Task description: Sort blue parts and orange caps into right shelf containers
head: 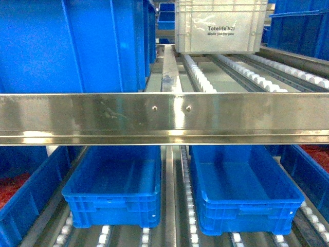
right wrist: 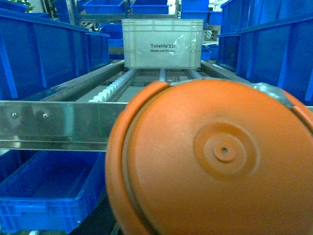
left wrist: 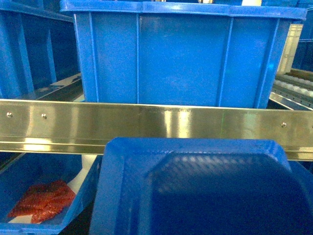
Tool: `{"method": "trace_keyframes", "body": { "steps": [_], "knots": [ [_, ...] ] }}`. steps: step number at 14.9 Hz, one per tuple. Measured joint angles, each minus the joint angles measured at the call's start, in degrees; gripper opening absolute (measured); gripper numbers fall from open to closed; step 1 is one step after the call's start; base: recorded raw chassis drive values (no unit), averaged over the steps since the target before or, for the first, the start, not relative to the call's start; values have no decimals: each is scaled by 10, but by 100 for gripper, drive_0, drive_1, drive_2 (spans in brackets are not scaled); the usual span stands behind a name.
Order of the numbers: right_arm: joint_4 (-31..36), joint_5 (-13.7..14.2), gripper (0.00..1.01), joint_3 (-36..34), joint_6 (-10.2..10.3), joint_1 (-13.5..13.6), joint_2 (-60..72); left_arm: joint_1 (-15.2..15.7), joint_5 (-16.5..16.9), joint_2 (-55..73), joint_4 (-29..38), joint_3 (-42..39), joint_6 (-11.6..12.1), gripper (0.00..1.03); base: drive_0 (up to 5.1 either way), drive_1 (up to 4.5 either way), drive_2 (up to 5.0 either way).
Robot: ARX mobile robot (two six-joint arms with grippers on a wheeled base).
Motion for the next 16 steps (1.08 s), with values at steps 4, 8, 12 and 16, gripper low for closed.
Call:
{"method": "trace_keyframes", "body": {
  "steps": [4, 8, 12, 16],
  "knots": [
    [0, 0, 44, 0, 0, 0, 0, 0, 0, 0, 0, 0, 0, 42, 0, 0, 0],
    [0, 0, 44, 0, 0, 0, 0, 0, 0, 0, 0, 0, 0, 42, 0, 0, 0],
    [0, 0, 44, 0, 0, 0, 0, 0, 0, 0, 0, 0, 0, 42, 0, 0, 0],
    [1, 0, 44, 0, 0, 0, 0, 0, 0, 0, 1, 0, 0, 42, 0, 0, 0]
  ]
}}
